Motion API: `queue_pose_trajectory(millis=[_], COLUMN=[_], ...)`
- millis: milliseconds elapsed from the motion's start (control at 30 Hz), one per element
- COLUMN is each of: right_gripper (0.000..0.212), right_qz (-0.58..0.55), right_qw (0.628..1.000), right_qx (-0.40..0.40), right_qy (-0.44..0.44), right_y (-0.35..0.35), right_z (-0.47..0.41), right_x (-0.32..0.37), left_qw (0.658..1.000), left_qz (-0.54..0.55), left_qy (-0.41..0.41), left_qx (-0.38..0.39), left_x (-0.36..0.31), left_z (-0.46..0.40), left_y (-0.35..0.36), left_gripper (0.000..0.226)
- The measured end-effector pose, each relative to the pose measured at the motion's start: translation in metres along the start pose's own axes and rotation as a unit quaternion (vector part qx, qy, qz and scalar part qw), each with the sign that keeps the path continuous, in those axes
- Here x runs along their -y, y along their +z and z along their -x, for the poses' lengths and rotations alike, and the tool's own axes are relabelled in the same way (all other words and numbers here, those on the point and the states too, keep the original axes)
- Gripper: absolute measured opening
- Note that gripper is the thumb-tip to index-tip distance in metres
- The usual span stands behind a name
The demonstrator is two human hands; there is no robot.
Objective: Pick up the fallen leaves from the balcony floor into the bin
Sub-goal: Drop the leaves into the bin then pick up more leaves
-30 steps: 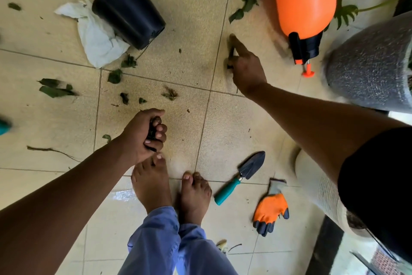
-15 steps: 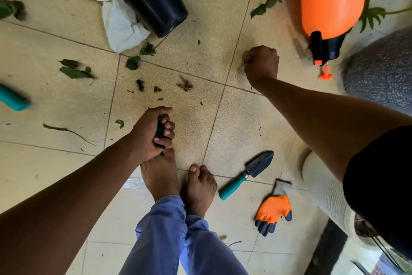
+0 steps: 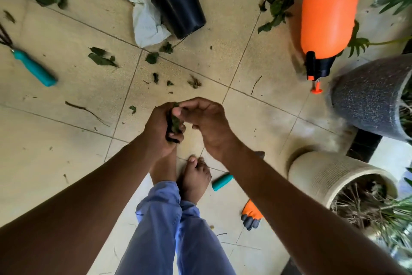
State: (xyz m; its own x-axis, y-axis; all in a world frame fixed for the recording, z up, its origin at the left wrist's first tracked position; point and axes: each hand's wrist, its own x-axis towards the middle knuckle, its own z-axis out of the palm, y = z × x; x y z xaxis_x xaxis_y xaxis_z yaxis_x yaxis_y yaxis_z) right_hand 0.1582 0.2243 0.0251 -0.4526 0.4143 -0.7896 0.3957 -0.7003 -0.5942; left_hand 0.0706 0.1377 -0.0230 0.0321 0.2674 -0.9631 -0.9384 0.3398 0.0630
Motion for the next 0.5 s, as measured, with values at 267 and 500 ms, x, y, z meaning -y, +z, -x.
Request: queue_pose_trajectory(millis=[267, 500], right_gripper=[0.015, 0.016], right_qz=[0.222, 0.447], right_qw=[0.958, 0.855], right_qx=[-0.117, -0.08], right_qy=[-0.142, -0.248], right_y=[0.055, 0.078], right_z=[0.037, 0.048], right_x=[-0.015, -0.036], left_qw=[0.992, 0.988], left_qz=[0.11, 0.154], left_qy=[0.045, 0.016], left_qx=[0.042, 0.024], left_x=[0.013, 0.007], left_z=[0.04, 0.075], left_y=[-0.02, -0.045], left_gripper=[0.018, 0.038])
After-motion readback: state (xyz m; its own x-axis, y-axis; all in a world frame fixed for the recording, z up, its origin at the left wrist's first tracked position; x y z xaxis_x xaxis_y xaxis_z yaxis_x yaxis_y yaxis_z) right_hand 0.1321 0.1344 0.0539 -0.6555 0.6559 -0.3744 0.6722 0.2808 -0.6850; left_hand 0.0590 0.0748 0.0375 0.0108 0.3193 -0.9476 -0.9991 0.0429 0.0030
